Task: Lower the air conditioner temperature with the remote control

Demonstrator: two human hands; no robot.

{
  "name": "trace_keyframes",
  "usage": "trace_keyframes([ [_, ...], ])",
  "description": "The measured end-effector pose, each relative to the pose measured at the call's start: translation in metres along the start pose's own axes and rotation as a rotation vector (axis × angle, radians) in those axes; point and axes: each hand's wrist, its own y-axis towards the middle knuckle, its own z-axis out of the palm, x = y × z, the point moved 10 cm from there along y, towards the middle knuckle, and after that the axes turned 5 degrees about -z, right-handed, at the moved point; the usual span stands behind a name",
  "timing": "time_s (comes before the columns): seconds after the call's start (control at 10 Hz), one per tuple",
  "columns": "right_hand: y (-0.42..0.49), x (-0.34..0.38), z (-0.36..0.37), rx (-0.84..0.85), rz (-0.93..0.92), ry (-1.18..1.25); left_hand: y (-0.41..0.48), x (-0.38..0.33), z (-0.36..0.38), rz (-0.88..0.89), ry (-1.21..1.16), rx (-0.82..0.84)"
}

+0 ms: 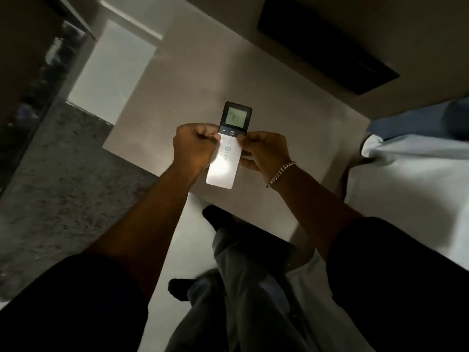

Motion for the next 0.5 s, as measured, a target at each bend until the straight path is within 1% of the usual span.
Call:
trace_keyframes([
  [0.1,0.025,-0.027,-0.014,-0.106,0.045,-0.024,0.010,0.003,0.014,0.112,0.146,-0.124],
  [0.2,0.033,-0.037,-0.021,-0.171,0.048,-0.030,0.008,-0.003,0.025,0.212,0.243,-0.120],
  [0.3,0.039,-0.045,-0.026,-0.228,0.049,-0.010,0.007,-0.010,0.033,0.263,0.364,-0.073],
  [0.4,0.039,-0.047,-0.028,-0.247,0.070,0.012,0.006,-0.014,0.034,0.218,0.385,-0.026],
  [0.5,0.027,-0.039,-0.031,-0.298,0.068,-0.141,-0.007,-0.017,0.024,0.150,0.308,0.062],
])
